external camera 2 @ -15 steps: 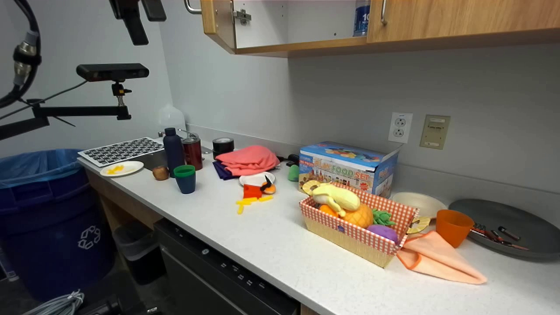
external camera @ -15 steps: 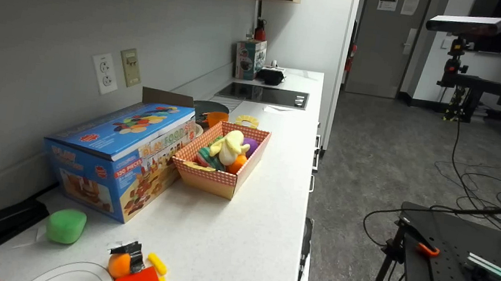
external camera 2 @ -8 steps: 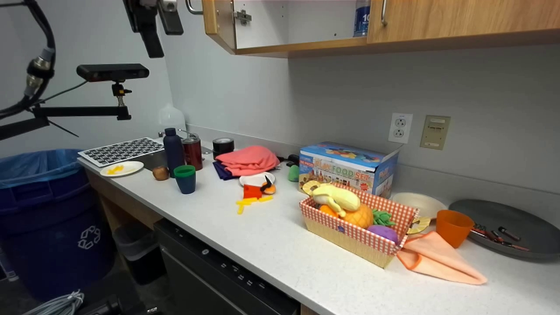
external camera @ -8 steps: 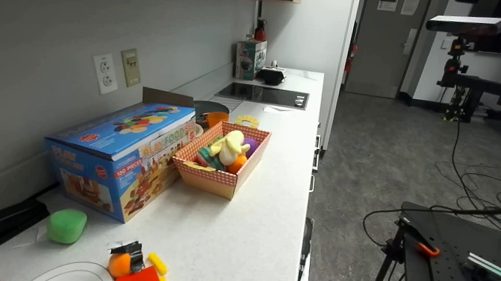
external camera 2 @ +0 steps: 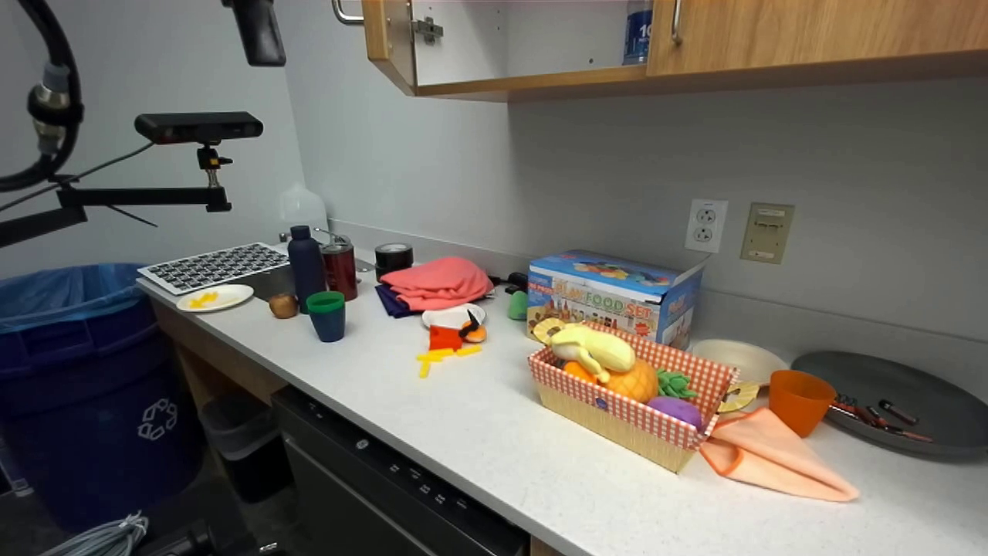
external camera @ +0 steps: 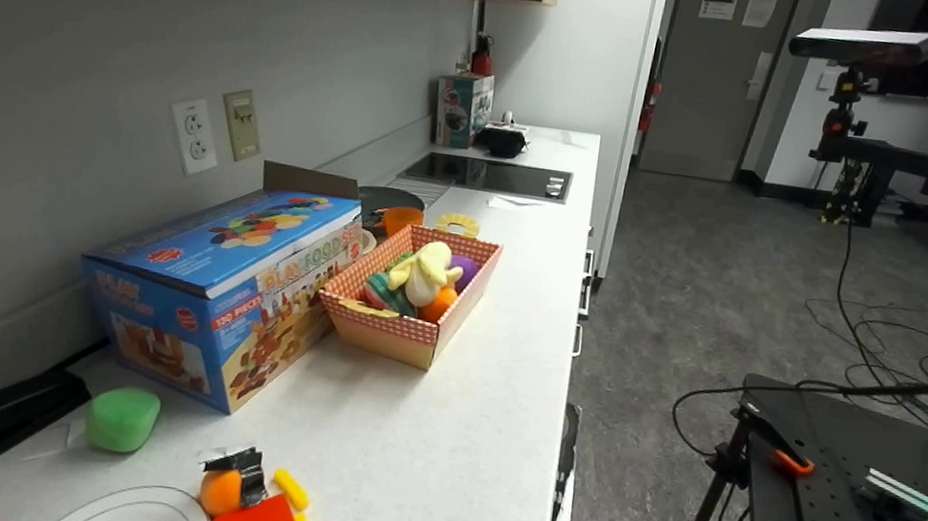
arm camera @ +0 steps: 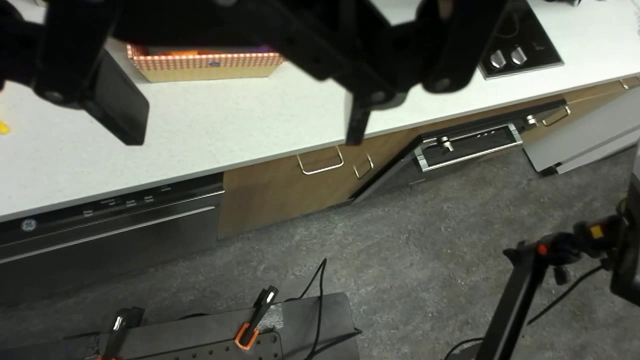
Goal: Open the left side of the drawer.
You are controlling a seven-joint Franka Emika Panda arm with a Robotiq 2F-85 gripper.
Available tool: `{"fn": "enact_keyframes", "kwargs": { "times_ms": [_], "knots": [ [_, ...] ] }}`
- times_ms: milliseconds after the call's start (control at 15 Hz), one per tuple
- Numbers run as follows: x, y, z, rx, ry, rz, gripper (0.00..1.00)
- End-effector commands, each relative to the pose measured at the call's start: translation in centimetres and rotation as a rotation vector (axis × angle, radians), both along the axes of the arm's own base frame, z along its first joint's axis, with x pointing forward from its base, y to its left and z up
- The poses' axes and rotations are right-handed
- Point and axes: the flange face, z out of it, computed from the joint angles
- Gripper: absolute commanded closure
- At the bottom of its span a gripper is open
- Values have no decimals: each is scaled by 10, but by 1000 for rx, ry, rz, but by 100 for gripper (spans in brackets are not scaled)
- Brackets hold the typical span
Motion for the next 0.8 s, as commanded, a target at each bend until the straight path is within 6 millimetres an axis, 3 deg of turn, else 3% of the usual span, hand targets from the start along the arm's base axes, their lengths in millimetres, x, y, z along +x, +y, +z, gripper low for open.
{"fn": "enact_keyframes", "kwargs": {
  "times_ms": [0,533,733],
  "knots": [
    [-22,-17,8,15,-91,-63,0],
    [-16,-28,20,86,-406,-287,0],
    [-4,-27,20,70,-359,-260,0]
  ]
}}
